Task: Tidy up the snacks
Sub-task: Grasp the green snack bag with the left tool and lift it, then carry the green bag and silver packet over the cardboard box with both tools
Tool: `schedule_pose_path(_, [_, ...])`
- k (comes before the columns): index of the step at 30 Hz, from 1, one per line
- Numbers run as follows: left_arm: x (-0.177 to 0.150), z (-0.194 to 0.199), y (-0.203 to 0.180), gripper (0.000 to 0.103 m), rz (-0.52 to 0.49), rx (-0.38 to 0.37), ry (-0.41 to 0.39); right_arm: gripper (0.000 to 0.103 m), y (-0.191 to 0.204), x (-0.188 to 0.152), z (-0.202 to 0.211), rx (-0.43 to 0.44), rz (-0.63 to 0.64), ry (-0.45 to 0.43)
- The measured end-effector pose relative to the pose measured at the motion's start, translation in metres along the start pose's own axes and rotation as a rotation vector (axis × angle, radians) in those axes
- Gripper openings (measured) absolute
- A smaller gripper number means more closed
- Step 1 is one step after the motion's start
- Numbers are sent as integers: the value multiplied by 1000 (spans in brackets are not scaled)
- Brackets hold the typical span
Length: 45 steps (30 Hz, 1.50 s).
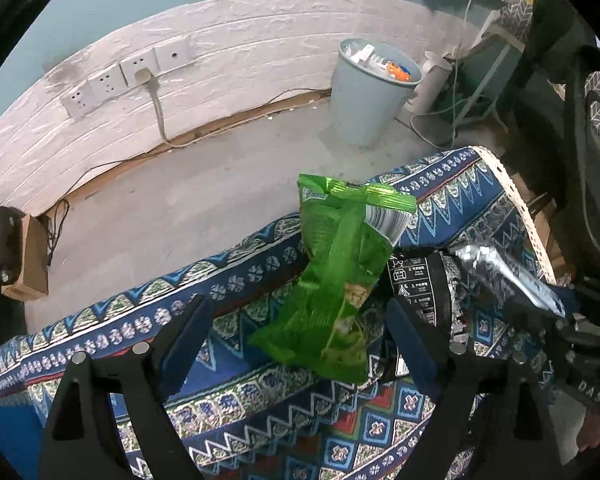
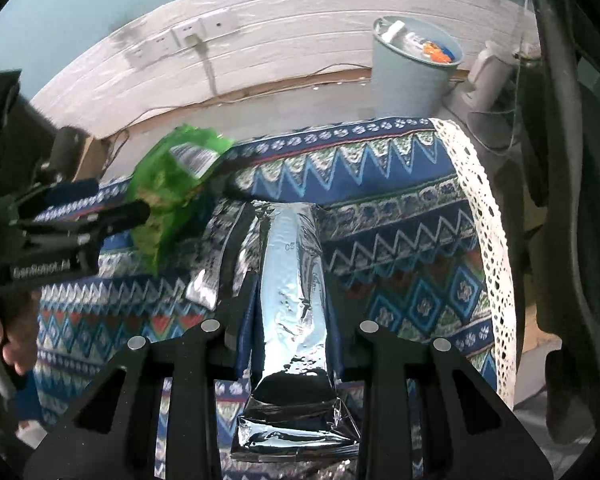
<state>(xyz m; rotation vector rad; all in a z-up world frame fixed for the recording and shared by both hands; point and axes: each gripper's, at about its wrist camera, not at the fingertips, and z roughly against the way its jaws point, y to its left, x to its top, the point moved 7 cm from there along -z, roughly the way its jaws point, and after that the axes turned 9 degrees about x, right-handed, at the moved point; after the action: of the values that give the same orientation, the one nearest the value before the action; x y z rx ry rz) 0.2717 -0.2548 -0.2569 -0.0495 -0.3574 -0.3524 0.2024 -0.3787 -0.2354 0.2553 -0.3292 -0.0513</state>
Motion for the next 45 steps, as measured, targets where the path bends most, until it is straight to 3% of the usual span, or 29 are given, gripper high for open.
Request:
schedule_pose_path(7, [-3, -22, -6, 89, -16, 35, 15, 29, -7, -1, -9, -18, -2, 7])
schedule_pose_path(17, [-3, -40, -7, 86, 41, 18, 5, 29, -2, -5, -8, -29, 29, 3])
schedule_pose_path(18, [-4, -39, -7, 79, 33, 31, -2, 29, -2, -5, -8, -30, 29, 3])
schedule_pose_path(19, [-5, -37, -9, 61, 11, 43, -11, 29, -1, -6, -8, -29, 29, 3])
schedule_pose_path(21, [-8, -36, -14, 46, -34, 55, -8, 29, -1, -6, -7, -29, 29, 1])
schedule_pose_path(22, [-10, -34, -16, 44, -61, 61, -3, 29, -1, -6, -7, -28, 28, 0])
schedule_pose_path(30, [-31, -17, -7, 41, -67, 96, -1, 29, 8, -5, 3, -17, 50, -27])
schedule_pose_path(45, [-64, 53, 16, 41, -56, 121, -28, 29, 45, -12, 28, 1, 126, -48])
